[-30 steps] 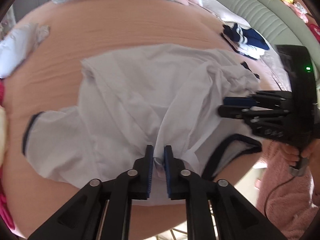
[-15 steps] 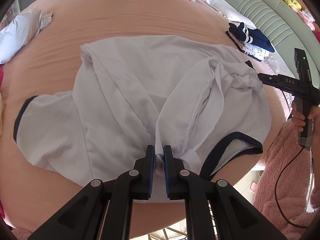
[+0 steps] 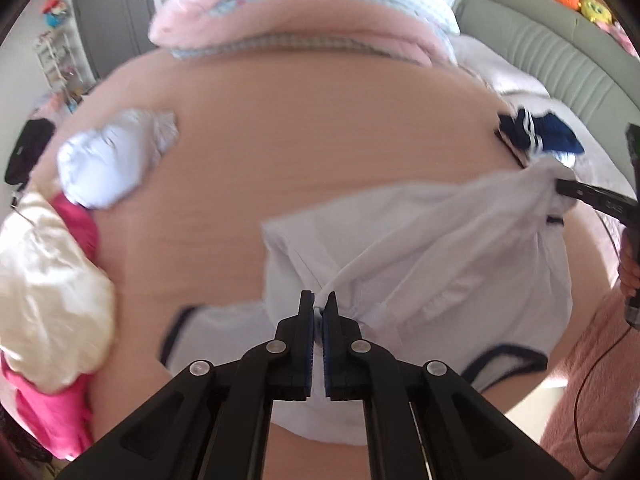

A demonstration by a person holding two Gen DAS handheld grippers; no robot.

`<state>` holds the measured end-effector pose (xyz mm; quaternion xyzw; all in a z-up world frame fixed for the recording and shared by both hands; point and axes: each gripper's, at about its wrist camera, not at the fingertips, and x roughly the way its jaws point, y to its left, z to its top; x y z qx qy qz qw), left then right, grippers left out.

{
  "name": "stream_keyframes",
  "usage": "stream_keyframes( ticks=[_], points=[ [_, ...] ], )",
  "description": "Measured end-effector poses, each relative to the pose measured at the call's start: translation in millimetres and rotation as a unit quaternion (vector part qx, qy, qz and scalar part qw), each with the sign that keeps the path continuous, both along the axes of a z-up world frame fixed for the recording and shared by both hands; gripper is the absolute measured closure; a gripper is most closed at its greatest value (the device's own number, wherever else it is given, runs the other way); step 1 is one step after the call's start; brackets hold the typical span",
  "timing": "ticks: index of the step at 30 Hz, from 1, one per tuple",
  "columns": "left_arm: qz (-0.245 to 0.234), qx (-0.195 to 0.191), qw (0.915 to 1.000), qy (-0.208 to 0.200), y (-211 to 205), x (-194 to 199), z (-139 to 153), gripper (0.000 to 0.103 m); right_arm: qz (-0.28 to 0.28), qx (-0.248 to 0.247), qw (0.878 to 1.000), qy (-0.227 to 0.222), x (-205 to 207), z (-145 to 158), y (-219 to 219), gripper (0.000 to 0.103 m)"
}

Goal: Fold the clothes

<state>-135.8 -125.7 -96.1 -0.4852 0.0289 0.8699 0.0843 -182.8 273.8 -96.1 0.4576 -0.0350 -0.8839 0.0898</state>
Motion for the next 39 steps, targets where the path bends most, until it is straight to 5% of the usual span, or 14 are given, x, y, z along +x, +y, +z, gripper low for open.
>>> stream_keyframes(
  ticks=[4,9,13,19,22,28,30,32,34,36,39],
  points=[
    [0.023,0.001,0.9992,0.033,-15,-2,23,0.101,0.004,-0.015,0.999,0.037,8,28,7,0.094],
    [0.035,0.055,0.9972,0.037,-30,-4,28,0.101,0.029,-0.044,0.996,0.066,22,39,9,0.094],
    [0.031,0.053,0.9977,0.029,-32,-41,24,0.101,0.04,-0.035,0.995,0.079,14,42,4,0.094],
    [0.041,0.082,0.9957,0.018,-43,-150,18,0.101,0.029,-0.03,0.997,0.068,-72,35,5,0.094],
    [0.049,0.058,0.997,0.008,-47,-209,2,0.101,0.012,-0.032,0.997,0.064,-126,26,9,0.094],
    [0.069,0.05,0.9953,-0.044,-59,-303,-51,0.098,-0.006,-0.014,1.0,0.002,-224,-36,4,0.092],
    [0.083,0.068,0.9925,-0.058,-67,-324,-64,0.091,-0.005,-0.003,1.0,-0.027,-243,-60,-2,0.092],
    [0.094,0.08,0.9906,-0.06,-74,-337,-68,0.069,-0.008,0.003,0.999,-0.048,-256,-77,-5,0.092],
    [0.092,0.075,0.992,-0.044,-76,-339,-62,0.058,-0.019,-0.01,0.999,-0.044,-258,-77,-1,0.091],
    [0.083,0.061,0.9945,-0.02,-75,-337,-53,0.058,-0.03,-0.034,0.998,-0.039,-258,-73,7,0.083],
    [0.078,0.136,0.9853,-0.069,-86,-342,-65,0.057,-0.044,-0.05,0.997,-0.042,-261,-67,21,0.078]
  ],
)
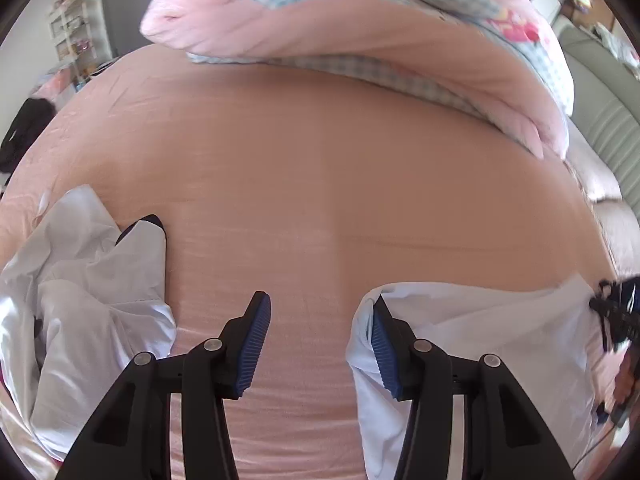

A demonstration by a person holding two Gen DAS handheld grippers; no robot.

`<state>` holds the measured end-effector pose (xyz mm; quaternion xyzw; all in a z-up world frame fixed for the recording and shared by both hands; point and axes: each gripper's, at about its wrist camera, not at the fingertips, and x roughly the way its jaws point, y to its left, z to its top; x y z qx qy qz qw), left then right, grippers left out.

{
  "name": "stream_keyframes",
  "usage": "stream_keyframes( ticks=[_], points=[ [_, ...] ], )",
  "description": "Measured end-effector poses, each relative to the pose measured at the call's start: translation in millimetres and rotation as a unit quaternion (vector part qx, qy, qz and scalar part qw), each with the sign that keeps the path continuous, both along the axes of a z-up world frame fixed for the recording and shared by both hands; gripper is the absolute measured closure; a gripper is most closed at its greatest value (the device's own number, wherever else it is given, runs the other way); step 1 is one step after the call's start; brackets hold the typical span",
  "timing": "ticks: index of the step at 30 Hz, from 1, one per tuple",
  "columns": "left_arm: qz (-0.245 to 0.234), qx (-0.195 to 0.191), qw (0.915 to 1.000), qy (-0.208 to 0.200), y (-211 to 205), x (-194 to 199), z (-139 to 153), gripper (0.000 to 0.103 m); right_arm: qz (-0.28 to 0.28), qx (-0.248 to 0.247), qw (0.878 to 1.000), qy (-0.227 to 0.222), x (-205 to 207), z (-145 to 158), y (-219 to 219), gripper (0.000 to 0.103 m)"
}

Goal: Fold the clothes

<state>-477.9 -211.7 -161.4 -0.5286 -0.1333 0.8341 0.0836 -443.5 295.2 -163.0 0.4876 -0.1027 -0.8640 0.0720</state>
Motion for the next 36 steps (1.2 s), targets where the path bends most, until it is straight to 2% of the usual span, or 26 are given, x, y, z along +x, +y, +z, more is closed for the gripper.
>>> stream_keyframes(
  ticks=[2,4,7,9,10,12,13,14,15,17,19,23,26,27,28,32,35,36],
  points=[
    [-0.004,0.055,0.9981,-0.029,-7,-4,-8,0.057,-0.004,-0.008,1.0,-0.003,-3,3,10,0.078],
    [-0.007,0.109,0.9923,-0.059,-15,-8,-17,0.057,-0.016,-0.003,1.0,0.002,-3,8,18,0.078],
    [0.033,0.019,0.9991,-0.018,-20,-6,-9,0.057,-0.033,0.052,0.998,0.018,0,18,19,0.078],
    [0.006,0.006,0.9998,-0.016,-11,0,-9,0.057,-0.012,0.055,0.998,0.014,1,18,15,0.078],
    [-0.021,-0.01,0.9996,-0.017,-3,5,-11,0.057,0.008,0.05,0.999,0.006,-1,16,11,0.078],
    [-0.067,-0.1,0.9926,-0.008,20,21,-17,0.058,0.041,0.066,0.997,-0.003,-6,10,-5,0.078],
    [-0.069,-0.158,0.9851,0.002,29,29,-21,0.061,0.046,0.085,0.995,-0.002,-8,7,-12,0.078],
    [-0.06,-0.194,0.9792,0.008,33,36,-25,0.076,0.042,0.11,0.993,0.001,-11,4,-18,0.078],
    [-0.057,-0.191,0.9799,0.01,32,40,-27,0.082,0.033,0.126,0.991,0.003,-15,0,-22,0.078],
    [-0.051,-0.182,0.982,0.013,30,47,-32,0.083,0.022,0.113,0.993,-0.001,-24,-6,-24,0.078],
    [-0.063,-0.159,0.9852,0.012,29,51,-35,0.083,0.035,0.099,0.994,-0.009,-30,-10,-30,0.078],
    [-0.08,-0.156,0.9843,0.016,34,50,-43,0.083,0.082,0.15,0.985,-0.037,-34,-32,-48,0.079],
    [-0.088,-0.188,0.978,0.019,47,44,-55,0.084,0.085,0.164,0.982,-0.034,-31,-41,-47,0.093],
    [-0.091,-0.199,0.9756,0.021,52,41,-60,0.089,0.084,0.165,0.982,-0.029,-29,-40,-46,0.1],
    [-0.091,-0.202,0.9747,0.029,55,42,-57,0.1,0.08,0.163,0.983,-0.023,-27,-37,-45,0.102],
    [-0.085,-0.21,0.9714,0.07,61,41,-37,0.1,0.072,0.186,0.98,0.019,-21,-20,-41,0.103],
    [-0.08,-0.197,0.9747,0.069,59,34,-34,0.099,0.054,0.156,0.986,0.03,-26,-9,-26,0.103],
    [-0.08,-0.2,0.9748,0.058,60,27,-42,0.098,0.043,0.139,0.989,0.025,-30,-10,-18,0.103]
  ],
)
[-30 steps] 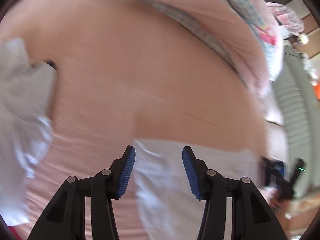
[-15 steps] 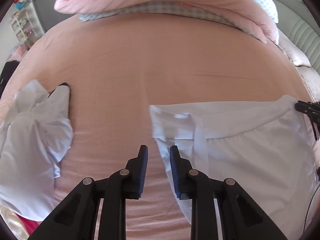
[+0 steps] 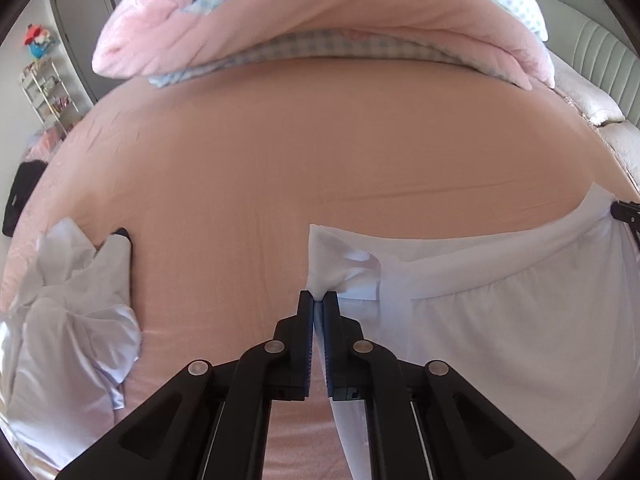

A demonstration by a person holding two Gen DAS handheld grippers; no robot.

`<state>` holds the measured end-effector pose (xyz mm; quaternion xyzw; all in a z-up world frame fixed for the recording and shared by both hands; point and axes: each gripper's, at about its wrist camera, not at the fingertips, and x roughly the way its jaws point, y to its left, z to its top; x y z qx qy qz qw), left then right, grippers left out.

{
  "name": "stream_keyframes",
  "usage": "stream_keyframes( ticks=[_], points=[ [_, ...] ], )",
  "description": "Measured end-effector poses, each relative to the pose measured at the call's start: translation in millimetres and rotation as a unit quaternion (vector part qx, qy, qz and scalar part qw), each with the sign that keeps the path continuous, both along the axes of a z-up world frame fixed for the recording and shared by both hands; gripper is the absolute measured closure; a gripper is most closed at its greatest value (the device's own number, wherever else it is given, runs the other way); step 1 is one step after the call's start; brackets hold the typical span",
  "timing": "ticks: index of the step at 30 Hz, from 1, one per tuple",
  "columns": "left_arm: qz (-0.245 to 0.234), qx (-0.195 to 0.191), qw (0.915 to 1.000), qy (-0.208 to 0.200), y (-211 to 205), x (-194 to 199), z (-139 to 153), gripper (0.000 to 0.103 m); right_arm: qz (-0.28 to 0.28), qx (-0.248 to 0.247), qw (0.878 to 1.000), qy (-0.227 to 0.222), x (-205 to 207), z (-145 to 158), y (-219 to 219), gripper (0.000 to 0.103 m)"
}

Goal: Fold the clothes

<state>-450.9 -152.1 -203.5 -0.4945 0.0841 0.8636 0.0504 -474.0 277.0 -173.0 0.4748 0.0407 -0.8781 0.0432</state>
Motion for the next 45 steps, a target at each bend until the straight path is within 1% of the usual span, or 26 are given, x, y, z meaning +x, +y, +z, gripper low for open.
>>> stream_keyframes(
  ticks=[2,4,5,6,7,8,12,14,15,18,19,20,21,23,25,26,27,29,32,33,35,36,38,41,42,45],
  points=[
    [0.005,-0.009,0.9997,-0.022,2,-14,-18,0.094,-0.026,-0.015,0.999,-0.024,-9,-14,11,0.103],
    [0.014,0.01,0.9996,-0.024,-1,-19,-21,0.091,-0.045,-0.027,0.998,-0.044,-15,-27,19,0.1],
    [0.033,0.029,0.9988,-0.019,-8,-19,-14,0.083,-0.046,-0.039,0.997,-0.045,-16,-28,22,0.1],
    [0.053,0.049,0.9973,-0.014,-15,-18,-7,0.079,-0.046,-0.044,0.997,-0.045,-15,-26,23,0.099],
    [0.053,0.052,0.9972,-0.013,-17,-18,-6,0.07,-0.047,-0.042,0.997,-0.04,-14,-21,23,0.096],
    [0.051,0.053,0.9972,-0.014,-18,-19,-4,0.066,-0.05,-0.039,0.998,-0.03,-11,-15,25,0.094],
    [0.043,0.059,0.9972,-0.014,-24,-20,2,0.066,-0.062,-0.022,0.998,0.007,-1,8,29,0.09],
    [0.033,0.037,0.9986,-0.017,-21,-31,-6,0.066,-0.052,-0.028,0.998,0.0,-4,7,23,0.086],
    [0.028,0.039,0.9985,-0.028,-19,-33,-13,0.066,-0.048,-0.029,0.998,-0.004,-5,6,19,0.079],
    [0.03,0.044,0.9984,-0.022,-18,-29,-20,0.067,-0.017,-0.013,0.999,-0.042,-20,-16,4,0.078],
    [0.021,0.052,0.9982,-0.023,-15,-29,-19,0.086,-0.012,0.0,0.998,-0.057,-23,-27,-1,0.08],
    [0.011,0.06,0.9979,-0.023,-13,-25,-17,0.098,-0.009,0.006,0.998,-0.058,-23,-32,-5,0.083],
    [0.009,0.042,0.9991,-0.005,-9,-22,-12,0.098,-0.002,0.002,0.999,-0.051,-22,-30,-7,0.097],
    [-0.003,0.015,0.9992,0.038,-1,-16,0,0.098,0.008,-0.006,1.0,-0.026,-13,-17,-9,0.098],
    [0.004,0.017,0.9988,0.047,-3,-18,5,0.098,0.011,-0.016,1.0,0.002,-2,-3,-6,0.098],
    [0.009,0.016,0.999,0.041,-4,-21,1,0.098,0.006,-0.028,1.0,0.012,1,2,-1,0.098],
    [0.018,0.002,0.9993,0.033,-6,-27,-2,0.097,-0.004,-0.033,0.999,0.011,0,2,5,0.098],
    [0.031,-0.019,0.9993,-0.006,-12,-40,-20,0.096,-0.032,-0.034,0.999,-0.008,-8,-8,17,0.098],
    [0.058,0.015,0.9982,-0.002,-25,-43,-7,0.094,-0.059,-0.064,0.995,-0.038,-16,-27,34,0.097],
    [0.072,0.034,0.9968,0.001,-31,-42,0,0.094,-0.066,-0.076,0.994,-0.044,-17,-28,38,0.096],
    [0.078,0.063,0.9946,0.029,-36,-45,17,0.094,-0.074,-0.102,0.991,-0.046,-16,-20,43,0.089],
    [0.067,0.063,0.9953,0.032,-35,-41,23,0.094,-0.075,-0.111,0.99,-0.048,-15,-17,45,0.086],
    [0.048,0.045,0.9974,0.028,-24,-37,19,0.094,-0.074,-0.103,0.991,-0.041,-10,-8,45,0.084],
    [0.02,0.018,0.9994,0.022,-6,-31,12,0.094,-0.042,-0.09,0.995,-0.014,3,10,32,0.084],
    [0.01,0.009,0.9997,0.02,0,-29,10,0.094,-0.021,-0.089,0.996,-0.018,9,13,21,0.084],
    [-0.018,-0.019,0.9996,0.014,17,-24,3,0.094,0.058,-0.081,0.993,-0.062,21,7,-19,0.084]
  ],
)
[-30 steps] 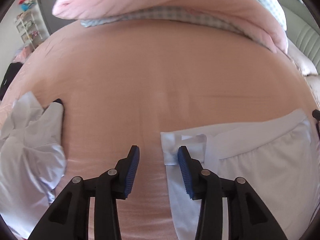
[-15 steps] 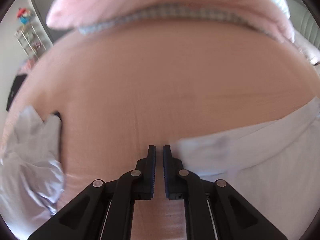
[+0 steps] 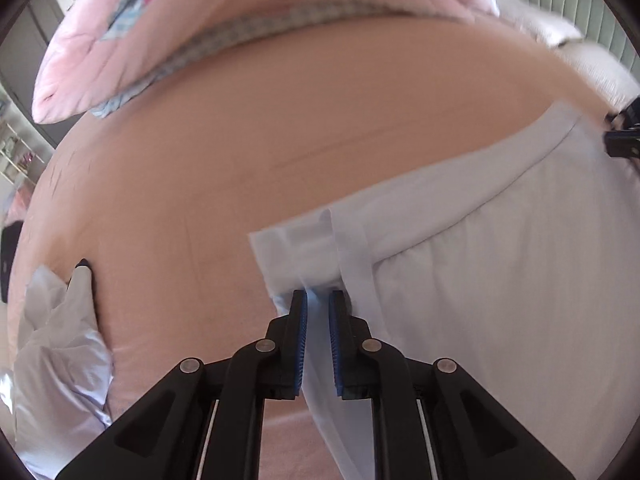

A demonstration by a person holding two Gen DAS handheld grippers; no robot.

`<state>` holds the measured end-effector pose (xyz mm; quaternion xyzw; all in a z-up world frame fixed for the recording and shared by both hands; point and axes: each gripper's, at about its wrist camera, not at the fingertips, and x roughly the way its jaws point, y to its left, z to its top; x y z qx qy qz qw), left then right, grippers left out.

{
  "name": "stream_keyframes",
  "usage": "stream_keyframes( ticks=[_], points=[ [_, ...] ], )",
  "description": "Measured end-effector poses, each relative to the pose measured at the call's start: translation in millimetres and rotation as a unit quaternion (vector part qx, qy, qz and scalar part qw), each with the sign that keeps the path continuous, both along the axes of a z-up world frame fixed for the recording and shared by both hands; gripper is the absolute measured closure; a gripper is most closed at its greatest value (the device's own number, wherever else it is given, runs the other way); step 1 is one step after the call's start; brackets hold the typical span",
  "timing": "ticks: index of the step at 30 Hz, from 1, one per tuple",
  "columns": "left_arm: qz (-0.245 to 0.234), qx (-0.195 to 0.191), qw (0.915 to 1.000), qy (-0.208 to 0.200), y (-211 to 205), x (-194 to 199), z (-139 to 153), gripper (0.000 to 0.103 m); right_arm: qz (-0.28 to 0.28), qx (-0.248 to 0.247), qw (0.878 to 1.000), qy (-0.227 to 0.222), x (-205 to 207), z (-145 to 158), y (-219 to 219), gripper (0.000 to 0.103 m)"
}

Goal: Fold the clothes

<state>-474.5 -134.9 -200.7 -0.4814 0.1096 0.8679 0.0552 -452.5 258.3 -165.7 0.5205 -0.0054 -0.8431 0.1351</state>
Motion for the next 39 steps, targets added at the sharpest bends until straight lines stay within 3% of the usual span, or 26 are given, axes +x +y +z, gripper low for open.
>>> stream_keyframes(
  ticks=[3,5,10,14,17,20,24,26,28,30,33,37,39],
  points=[
    [-0.028,-0.028,0.9992,-0.006,18,6,-7,0.094,0.016,0.063,0.998,-0.027,-6,-27,-21,0.084],
    [0.003,-0.037,0.9993,0.004,13,-11,-7,0.089,-0.007,0.054,0.998,-0.015,-14,-30,-18,0.085],
    [0.014,-0.01,0.9998,0.005,11,-8,9,0.088,-0.075,0.043,0.996,0.008,-27,-13,-4,0.085],
    [-0.01,0.019,0.9997,0.01,29,22,27,0.085,-0.052,0.015,0.998,0.016,2,16,-11,0.085],
    [-0.088,0.002,0.9959,-0.021,61,72,33,0.084,-0.013,0.024,1.0,0.006,37,29,-27,0.085],
    [-0.157,0.001,0.9856,-0.063,93,118,29,0.083,0.024,0.017,1.0,-0.001,89,36,-43,0.084],
    [-0.197,-0.027,0.977,-0.076,140,179,2,0.082,0.049,0.059,0.997,-0.017,134,1,-73,0.084],
    [-0.178,-0.03,0.9804,-0.08,128,185,3,0.08,0.06,0.084,0.994,-0.025,155,-20,-88,0.084],
    [-0.158,-0.031,0.9834,-0.084,114,191,4,0.065,0.073,0.103,0.992,-0.002,172,-24,-92,0.084],
    [-0.137,-0.033,0.9861,-0.088,100,196,5,0.057,0.066,0.11,0.992,-0.015,182,-19,-80,0.077],
    [-0.114,-0.035,0.9906,-0.068,80,217,20,0.058,0.034,0.083,0.996,-0.029,206,-5,-52,0.073],
    [-0.123,0.02,0.9912,-0.044,91,257,36,0.058,0.008,0.032,0.999,-0.002,252,19,-48,0.073],
    [-0.11,0.046,0.9913,-0.055,99,270,30,0.058,-0.001,0.008,1.0,0.014,277,28,-57,0.073]
  ],
)
